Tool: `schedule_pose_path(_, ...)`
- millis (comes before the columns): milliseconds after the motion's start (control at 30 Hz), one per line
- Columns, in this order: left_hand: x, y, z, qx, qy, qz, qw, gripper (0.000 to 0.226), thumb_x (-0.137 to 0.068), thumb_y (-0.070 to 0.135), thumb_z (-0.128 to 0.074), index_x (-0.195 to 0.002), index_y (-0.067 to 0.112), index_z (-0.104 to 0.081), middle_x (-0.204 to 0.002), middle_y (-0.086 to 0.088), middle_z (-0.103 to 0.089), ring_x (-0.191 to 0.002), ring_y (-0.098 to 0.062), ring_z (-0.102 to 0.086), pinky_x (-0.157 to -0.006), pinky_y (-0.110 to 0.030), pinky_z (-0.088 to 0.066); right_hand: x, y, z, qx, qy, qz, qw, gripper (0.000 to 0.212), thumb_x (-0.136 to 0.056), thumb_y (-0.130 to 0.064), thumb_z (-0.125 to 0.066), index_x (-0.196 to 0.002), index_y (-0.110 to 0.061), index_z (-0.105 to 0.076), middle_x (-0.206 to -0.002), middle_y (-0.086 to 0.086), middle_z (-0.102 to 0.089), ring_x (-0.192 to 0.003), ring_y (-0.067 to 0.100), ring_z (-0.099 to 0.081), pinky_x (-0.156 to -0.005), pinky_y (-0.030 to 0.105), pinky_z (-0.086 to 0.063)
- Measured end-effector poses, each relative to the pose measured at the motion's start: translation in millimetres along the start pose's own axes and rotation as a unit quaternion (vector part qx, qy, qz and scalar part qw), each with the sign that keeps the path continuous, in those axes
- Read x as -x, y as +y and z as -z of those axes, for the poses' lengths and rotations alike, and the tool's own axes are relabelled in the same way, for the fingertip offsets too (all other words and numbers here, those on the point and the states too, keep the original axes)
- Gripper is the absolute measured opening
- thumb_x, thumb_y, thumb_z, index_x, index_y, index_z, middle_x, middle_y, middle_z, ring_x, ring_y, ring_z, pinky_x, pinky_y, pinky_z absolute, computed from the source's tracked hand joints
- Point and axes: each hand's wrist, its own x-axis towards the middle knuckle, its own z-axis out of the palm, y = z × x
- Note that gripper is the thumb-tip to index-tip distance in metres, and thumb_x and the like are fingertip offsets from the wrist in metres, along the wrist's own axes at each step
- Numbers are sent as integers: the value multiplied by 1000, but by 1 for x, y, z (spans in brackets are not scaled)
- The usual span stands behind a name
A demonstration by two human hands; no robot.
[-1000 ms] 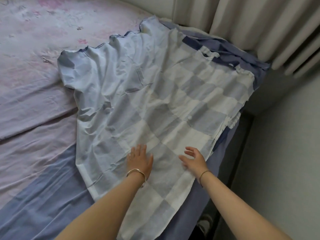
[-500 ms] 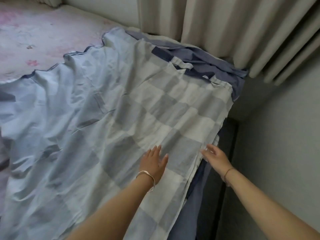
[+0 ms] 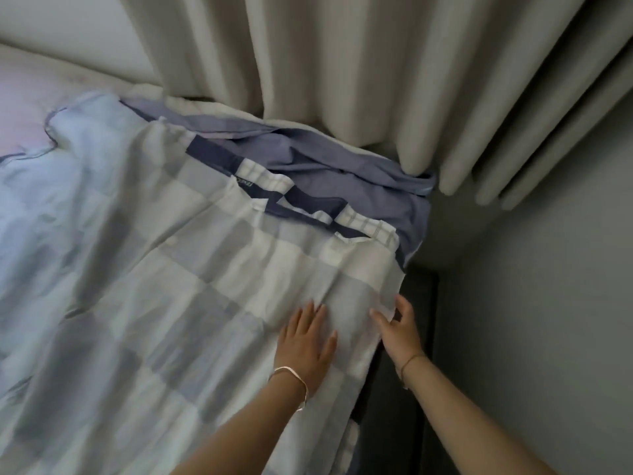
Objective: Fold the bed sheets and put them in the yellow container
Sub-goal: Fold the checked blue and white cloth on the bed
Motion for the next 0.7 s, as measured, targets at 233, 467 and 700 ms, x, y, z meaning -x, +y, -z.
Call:
schedule_pose_path(233, -136, 31, 23, -75, 155, -87, 981, 67, -85, 42, -20, -149, 22, -16, -156, -4, -20, -130, -29, -41, -107, -41, -34, -97, -29, 23, -150, 120, -30, 981, 79, -85, -9, -67, -147, -24, -21, -138, 4, -47, -121, 24, -48, -91, 37, -39)
schedule_pose_path(467, -201, 36, 64, -71, 157, -149, 974, 56, -86, 55, -27, -101, 18, -65, -98, -3, -64, -89, -26, -62, -72, -31, -46, -128, -16, 33, -240, 83, -122, 960, 30, -80, -27, -71, -108, -22, -64, -112, 2, -64, -103, 21, -59, -88, 40, -49)
schedule_pose_path(700, -251, 83, 99, -109, 271, -299, 908, 42, -89, 33, -43, -84, 4, -73, -78, -14, -72, -65, -31, -68, -59, -32, -53, -155, -56, 59, -213, 231, 75, 947, 8, -86, -18, -66, -80, -22, -63, -85, -5, -64, -81, 7, -60, -72, 23, -48)
